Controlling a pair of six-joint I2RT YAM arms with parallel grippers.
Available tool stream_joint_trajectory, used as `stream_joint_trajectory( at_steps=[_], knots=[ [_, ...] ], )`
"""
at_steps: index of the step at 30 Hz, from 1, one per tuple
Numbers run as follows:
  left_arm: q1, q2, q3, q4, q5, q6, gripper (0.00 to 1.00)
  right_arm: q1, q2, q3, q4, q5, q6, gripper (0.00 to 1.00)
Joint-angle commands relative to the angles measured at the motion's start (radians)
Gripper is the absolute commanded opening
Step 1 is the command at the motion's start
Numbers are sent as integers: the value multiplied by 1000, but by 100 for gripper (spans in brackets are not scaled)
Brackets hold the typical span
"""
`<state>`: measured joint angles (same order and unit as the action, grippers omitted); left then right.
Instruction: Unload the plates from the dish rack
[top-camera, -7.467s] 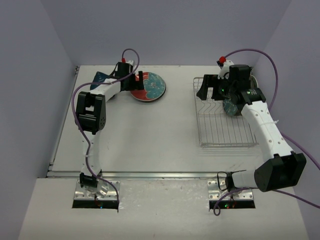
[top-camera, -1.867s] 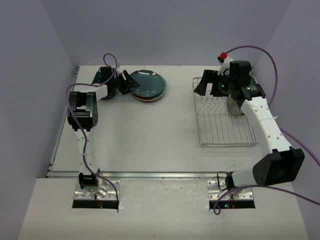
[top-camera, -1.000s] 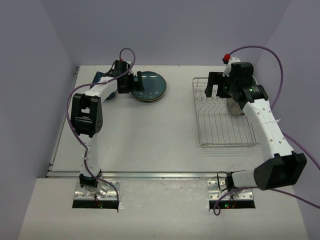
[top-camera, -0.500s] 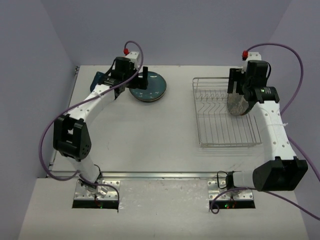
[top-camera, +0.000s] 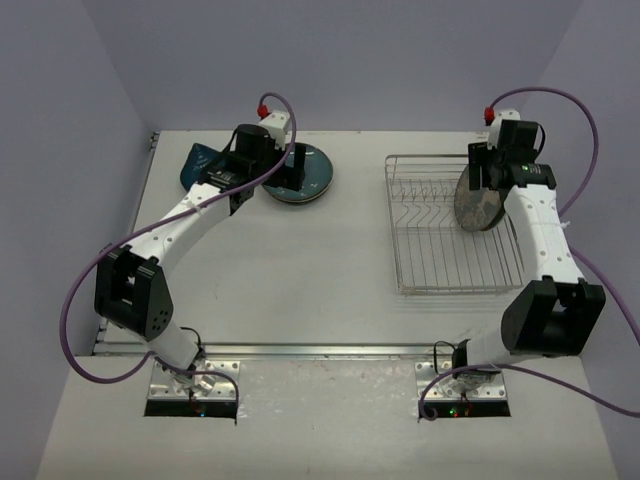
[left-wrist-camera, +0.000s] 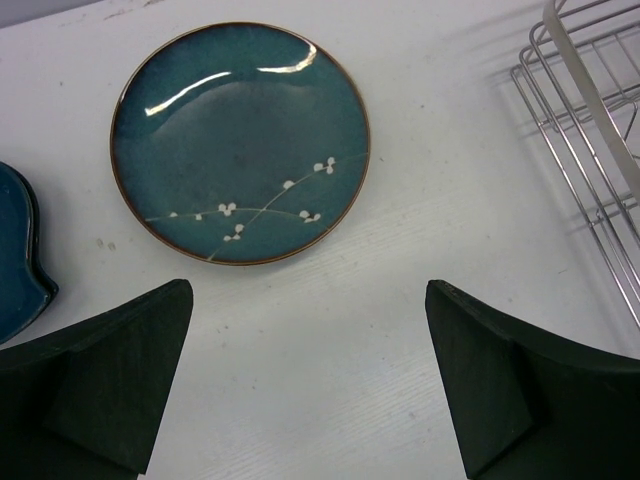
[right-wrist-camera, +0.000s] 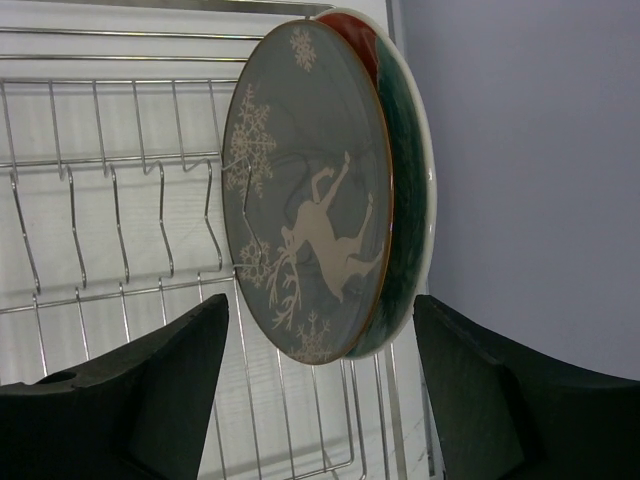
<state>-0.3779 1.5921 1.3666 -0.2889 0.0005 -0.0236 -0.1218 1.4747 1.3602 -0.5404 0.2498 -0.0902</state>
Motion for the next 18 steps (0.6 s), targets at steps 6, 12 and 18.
stream_joint_trajectory(
  at_steps=[6, 12, 18],
  knots=[
    [4, -10, 21, 19, 46, -13, 100, -20, 67, 72, 43, 16, -35, 71],
    [4, -3, 35, 16, 50, -15, 100, -36, 118, 81, 42, 3, -36, 68],
    [4, -3, 40, 14, 52, -16, 100, -51, 156, 98, 45, 9, -37, 66]
  ],
)
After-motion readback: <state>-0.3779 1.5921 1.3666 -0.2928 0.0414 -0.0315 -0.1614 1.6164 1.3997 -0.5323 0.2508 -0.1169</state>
